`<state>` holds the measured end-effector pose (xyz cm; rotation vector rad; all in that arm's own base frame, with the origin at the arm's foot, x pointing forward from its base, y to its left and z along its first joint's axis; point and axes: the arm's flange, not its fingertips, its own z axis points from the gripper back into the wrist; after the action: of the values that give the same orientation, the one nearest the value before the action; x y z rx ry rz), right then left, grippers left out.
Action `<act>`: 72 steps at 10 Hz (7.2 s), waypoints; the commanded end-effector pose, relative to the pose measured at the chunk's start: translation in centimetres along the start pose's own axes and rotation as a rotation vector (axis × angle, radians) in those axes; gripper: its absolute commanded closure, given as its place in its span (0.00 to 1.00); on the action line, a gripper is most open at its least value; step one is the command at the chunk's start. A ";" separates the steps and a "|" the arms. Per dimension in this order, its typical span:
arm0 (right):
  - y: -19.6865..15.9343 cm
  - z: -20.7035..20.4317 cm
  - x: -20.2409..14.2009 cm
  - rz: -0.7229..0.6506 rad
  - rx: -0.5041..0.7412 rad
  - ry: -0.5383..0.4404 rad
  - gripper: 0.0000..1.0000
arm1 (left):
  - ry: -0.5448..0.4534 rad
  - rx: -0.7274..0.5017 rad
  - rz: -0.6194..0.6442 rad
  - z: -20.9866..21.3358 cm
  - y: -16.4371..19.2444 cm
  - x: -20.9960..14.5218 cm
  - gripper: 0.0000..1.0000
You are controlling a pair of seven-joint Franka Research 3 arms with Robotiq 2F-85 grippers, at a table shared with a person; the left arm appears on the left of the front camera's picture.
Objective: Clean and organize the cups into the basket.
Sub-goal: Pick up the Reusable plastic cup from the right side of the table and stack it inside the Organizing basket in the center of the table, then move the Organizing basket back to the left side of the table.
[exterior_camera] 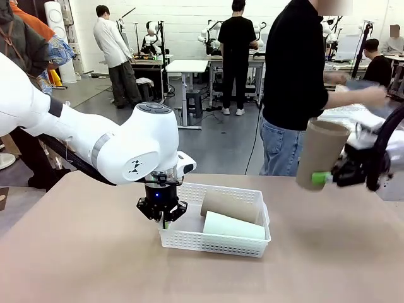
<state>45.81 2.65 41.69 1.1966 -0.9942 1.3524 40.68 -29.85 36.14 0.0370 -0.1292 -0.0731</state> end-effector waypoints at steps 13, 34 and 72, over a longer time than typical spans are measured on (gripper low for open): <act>1.1 -9.4 10.8 -0.058 0.016 0.499 0.21 | -0.008 0.002 -0.004 0.2 0.0 -0.1 1.00; -5.0 -23.9 3.7 -0.212 0.079 1.096 0.21 | -0.008 0.002 -0.004 0.2 0.0 -0.1 1.00; -0.2 5.5 1.0 -0.111 -0.020 0.282 0.00 | -0.008 0.002 -0.004 0.2 0.0 -0.1 1.00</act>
<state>46.99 -2.49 43.70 0.9925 -0.7386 1.3709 40.67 -29.85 36.13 0.0371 -0.1288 -0.0732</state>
